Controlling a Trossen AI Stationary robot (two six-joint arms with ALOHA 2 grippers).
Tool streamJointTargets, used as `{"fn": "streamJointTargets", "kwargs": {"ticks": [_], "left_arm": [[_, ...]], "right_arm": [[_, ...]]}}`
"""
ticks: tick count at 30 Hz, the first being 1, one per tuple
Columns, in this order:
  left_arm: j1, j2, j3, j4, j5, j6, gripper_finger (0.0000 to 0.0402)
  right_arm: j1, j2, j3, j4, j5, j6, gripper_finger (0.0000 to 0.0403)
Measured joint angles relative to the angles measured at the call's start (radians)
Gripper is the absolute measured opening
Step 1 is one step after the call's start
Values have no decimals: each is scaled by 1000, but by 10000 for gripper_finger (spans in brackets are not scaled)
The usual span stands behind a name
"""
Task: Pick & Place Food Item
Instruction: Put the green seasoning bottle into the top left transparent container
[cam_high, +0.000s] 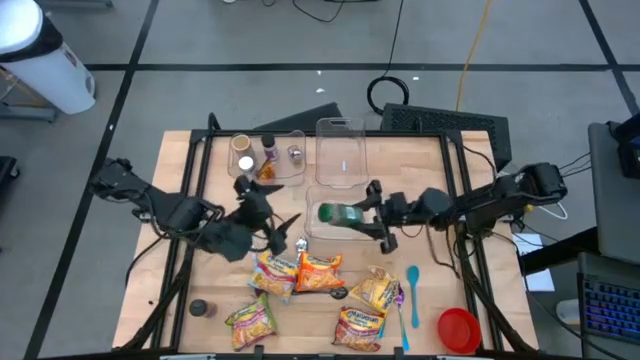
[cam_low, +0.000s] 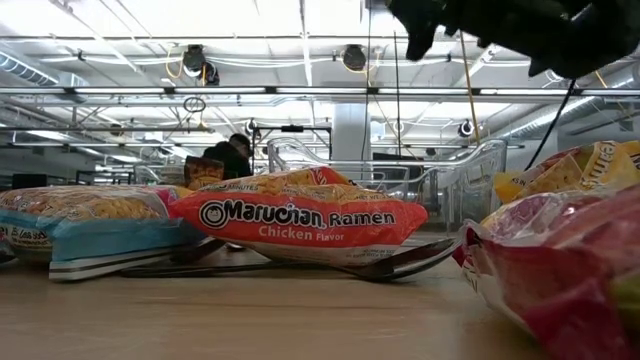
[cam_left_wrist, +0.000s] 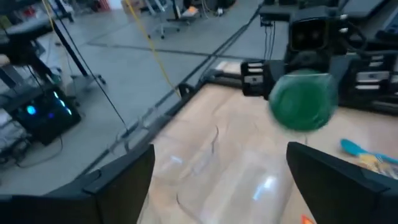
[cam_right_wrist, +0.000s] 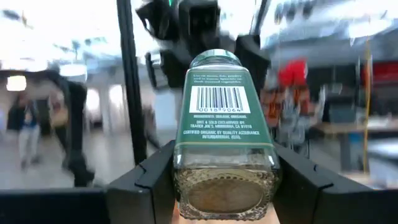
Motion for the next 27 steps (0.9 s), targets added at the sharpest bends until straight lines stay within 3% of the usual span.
{"fn": "streamJointTargets", "kwargs": {"ticks": [4, 8, 13, 19, 27], "left_arm": [[43, 0, -1, 174, 55, 139, 356], [107, 1, 0, 300, 235, 160, 360], [189, 1, 32, 286, 498, 165, 369], [266, 2, 55, 262, 696, 180, 362], [325, 16, 58, 231, 797, 185, 360]], "right_arm": [[24, 69, -21, 154, 49, -18, 186], [34, 123, -7, 271, 46, -24, 186], [31, 143, -8, 290, 53, -19, 186], [32, 142, -7, 297, 46, -21, 186], [32, 142, -5, 308, 46, -21, 186]]}}
